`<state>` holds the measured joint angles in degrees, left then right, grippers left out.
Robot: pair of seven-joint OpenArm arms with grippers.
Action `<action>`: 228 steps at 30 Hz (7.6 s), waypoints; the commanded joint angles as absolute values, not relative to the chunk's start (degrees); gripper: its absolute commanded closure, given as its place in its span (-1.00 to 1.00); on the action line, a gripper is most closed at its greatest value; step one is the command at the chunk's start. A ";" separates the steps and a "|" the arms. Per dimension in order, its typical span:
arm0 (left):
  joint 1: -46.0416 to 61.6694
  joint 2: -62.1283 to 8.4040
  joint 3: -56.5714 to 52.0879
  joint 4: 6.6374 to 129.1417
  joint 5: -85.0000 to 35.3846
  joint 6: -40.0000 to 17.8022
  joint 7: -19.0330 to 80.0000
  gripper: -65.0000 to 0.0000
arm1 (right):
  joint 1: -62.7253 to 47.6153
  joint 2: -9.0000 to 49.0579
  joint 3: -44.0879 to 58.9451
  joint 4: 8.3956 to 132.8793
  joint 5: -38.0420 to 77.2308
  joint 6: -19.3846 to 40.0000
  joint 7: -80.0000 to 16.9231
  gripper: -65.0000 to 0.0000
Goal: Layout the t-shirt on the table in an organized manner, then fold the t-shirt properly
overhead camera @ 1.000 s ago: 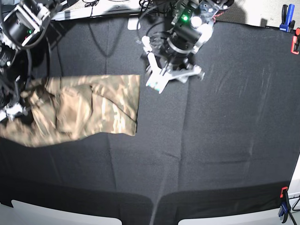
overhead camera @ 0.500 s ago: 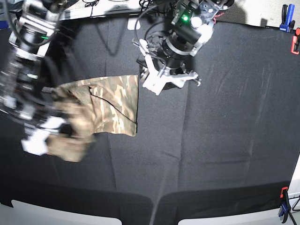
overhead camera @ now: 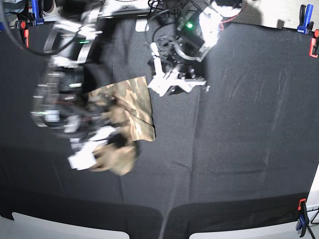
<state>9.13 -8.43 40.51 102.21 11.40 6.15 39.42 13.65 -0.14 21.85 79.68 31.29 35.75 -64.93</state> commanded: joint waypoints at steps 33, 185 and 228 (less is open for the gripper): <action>8.54 -6.72 40.60 103.22 30.57 6.46 56.99 0.14 | 8.62 -4.10 9.02 112.99 38.13 38.68 -65.01 0.21; -11.75 -1.96 38.28 80.34 15.77 13.74 37.98 0.14 | 14.59 16.05 23.40 71.29 20.99 40.00 -38.35 0.22; -11.09 -20.38 35.22 102.91 9.39 24.93 42.59 0.14 | 4.21 13.98 25.50 81.87 39.75 40.00 -55.99 0.22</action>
